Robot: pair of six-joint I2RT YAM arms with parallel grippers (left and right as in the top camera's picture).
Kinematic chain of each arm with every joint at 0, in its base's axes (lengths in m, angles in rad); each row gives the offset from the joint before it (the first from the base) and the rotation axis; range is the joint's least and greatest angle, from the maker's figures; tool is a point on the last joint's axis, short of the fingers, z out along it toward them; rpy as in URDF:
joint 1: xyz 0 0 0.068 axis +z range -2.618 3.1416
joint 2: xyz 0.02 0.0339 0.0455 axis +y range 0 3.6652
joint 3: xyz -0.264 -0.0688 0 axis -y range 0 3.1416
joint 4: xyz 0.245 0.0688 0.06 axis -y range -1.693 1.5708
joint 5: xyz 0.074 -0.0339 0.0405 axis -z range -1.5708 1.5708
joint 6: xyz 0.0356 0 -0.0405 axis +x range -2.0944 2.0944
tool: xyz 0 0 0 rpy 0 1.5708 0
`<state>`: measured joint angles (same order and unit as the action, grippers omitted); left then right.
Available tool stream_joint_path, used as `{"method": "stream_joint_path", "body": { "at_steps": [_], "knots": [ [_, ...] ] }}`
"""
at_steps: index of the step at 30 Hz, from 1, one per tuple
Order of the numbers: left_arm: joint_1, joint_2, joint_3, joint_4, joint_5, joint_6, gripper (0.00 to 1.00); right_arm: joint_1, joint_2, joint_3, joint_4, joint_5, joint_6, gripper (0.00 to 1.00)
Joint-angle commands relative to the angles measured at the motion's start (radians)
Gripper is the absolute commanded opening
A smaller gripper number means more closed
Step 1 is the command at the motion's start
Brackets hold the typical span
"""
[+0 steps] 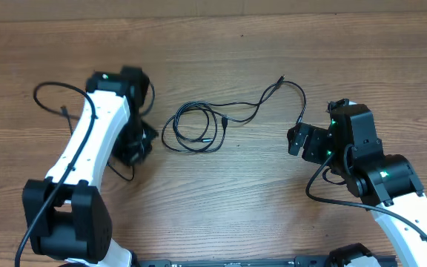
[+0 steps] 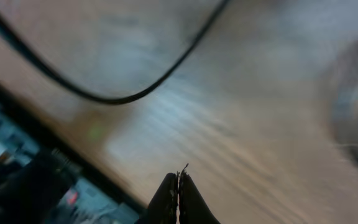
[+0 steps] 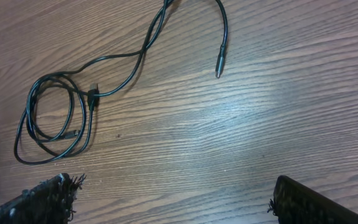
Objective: Untangle cables
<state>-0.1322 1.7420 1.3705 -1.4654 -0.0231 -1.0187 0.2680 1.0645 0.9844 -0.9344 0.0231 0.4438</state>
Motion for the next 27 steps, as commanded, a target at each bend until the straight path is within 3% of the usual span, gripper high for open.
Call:
{"method": "stream_joint_path", "body": {
  "at_steps": [1, 3, 8, 14, 19, 23, 27],
  "knots": [
    [-0.003, -0.003, -0.094, 0.000, -0.018, -0.006, 0.05, -0.005, -0.001, 0.010, 0.005, -0.002, -0.002, 1.00],
    [0.002, -0.003, -0.186, 0.051, -0.032, -0.008, 0.11, -0.005, -0.001, 0.010, 0.005, -0.002, -0.003, 1.00],
    [0.055, -0.003, -0.328, 0.069, -0.024, -0.134, 0.10, -0.005, -0.001, 0.010, 0.005, -0.002, -0.003, 1.00],
    [0.219, -0.004, -0.326, 0.083, -0.062, -0.130, 0.11, -0.005, -0.001, 0.010, 0.005, -0.002, -0.003, 1.00],
    [0.463, -0.004, -0.325, 0.100, -0.082, -0.130, 0.11, -0.005, -0.001, 0.010, 0.005, -0.002, -0.003, 1.00],
    [0.626, -0.004, -0.303, 0.216, -0.085, -0.102, 0.05, -0.005, -0.001, 0.010, 0.005, -0.002, -0.003, 1.00],
    [0.656, -0.004, -0.259, 0.304, -0.127, -0.096, 0.05, -0.005, -0.001, 0.010, 0.005, -0.002, -0.003, 1.00]
  ]
}}
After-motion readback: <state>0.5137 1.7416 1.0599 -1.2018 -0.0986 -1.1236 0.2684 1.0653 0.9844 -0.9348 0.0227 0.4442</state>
